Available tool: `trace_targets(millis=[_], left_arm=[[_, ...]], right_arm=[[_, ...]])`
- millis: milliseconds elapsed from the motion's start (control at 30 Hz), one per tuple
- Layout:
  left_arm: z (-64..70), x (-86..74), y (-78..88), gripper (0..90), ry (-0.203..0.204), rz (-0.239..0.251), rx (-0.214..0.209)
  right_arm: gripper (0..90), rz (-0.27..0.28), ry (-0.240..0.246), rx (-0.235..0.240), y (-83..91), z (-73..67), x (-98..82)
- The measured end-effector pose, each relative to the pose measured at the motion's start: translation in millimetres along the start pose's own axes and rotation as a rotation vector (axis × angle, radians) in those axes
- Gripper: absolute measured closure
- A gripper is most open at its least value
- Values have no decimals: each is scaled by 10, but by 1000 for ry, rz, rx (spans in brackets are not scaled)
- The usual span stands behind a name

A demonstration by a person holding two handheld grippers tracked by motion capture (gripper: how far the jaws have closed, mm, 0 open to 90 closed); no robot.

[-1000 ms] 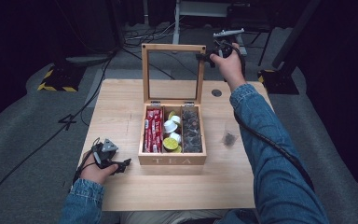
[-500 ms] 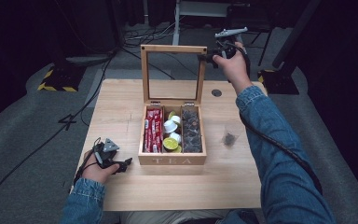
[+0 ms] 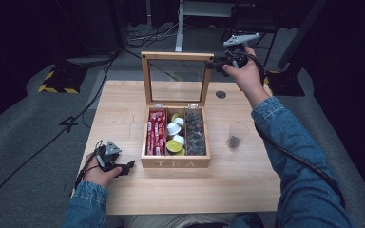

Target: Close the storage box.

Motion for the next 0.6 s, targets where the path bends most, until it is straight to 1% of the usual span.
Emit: trace_targets(millis=[133,167,267,367,533,600], left_arm=[[-1,2,-4,193,6,6,2],[-5,3,-3,193,1,4,2],[-5,3,-3,193,1,5,2],[-8,6,-6,193,2,8,2],[-10,6,-5,193,2,5,2],[-11,7,-6,193,4,6,3]], right_arm=[[663,-11,-19,22,113,-63,-38],[662,-15,-18,24,144,-87,-51],[665,-29,-7,23,206,-140,-91],[661,-33,-1,33,249,-197,-143],[649,-32,-7,49,329,-274,-218],[646,-31,1,51,363,-306,-247]])
Point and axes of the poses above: each handheld gripper's, and its own axes: y roughly backward along the jaws, x roughly out of its top, z roughly to its right, the point moved 7 cm from there along -y, roughly forward along the jaws, and after that the axes turned 14 degrees about -x, right-handed, at the moved point
